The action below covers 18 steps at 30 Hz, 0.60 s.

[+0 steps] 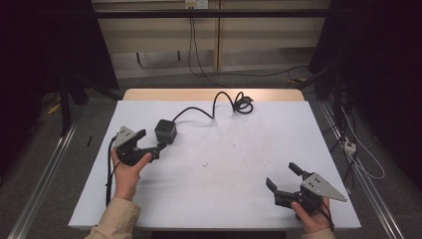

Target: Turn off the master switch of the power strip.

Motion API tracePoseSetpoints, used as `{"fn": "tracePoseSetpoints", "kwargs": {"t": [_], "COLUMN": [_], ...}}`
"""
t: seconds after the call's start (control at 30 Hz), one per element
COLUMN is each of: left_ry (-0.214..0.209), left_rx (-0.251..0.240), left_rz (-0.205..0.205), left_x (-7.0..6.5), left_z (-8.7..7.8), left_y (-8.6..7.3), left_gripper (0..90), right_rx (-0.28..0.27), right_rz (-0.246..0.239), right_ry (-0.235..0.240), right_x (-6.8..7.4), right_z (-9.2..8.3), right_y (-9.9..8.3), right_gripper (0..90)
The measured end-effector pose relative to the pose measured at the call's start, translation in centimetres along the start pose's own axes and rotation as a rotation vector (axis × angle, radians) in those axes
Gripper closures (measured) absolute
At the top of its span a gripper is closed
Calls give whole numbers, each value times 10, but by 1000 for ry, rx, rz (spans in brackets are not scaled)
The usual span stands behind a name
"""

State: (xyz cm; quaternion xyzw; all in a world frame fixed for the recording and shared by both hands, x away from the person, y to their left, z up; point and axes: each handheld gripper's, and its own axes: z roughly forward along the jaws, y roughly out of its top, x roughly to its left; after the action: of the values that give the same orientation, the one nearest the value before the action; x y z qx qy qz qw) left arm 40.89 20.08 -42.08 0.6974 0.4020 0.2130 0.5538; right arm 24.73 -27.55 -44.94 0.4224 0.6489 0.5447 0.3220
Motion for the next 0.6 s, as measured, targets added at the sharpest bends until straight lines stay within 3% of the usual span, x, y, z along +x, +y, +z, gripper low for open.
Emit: {"fn": "tracePoseSetpoints", "kwargs": {"t": [0.6], "left_ry": [-1], "left_rx": [14], "left_rz": [2], "left_x": [1], "left_z": [11], "left_y": [15], "left_gripper": [82], "right_rx": [-2], "right_rz": [-2], "right_ry": [6], "right_x": [0], "right_z": [0], "right_y": [0], "right_gripper": [52]}}
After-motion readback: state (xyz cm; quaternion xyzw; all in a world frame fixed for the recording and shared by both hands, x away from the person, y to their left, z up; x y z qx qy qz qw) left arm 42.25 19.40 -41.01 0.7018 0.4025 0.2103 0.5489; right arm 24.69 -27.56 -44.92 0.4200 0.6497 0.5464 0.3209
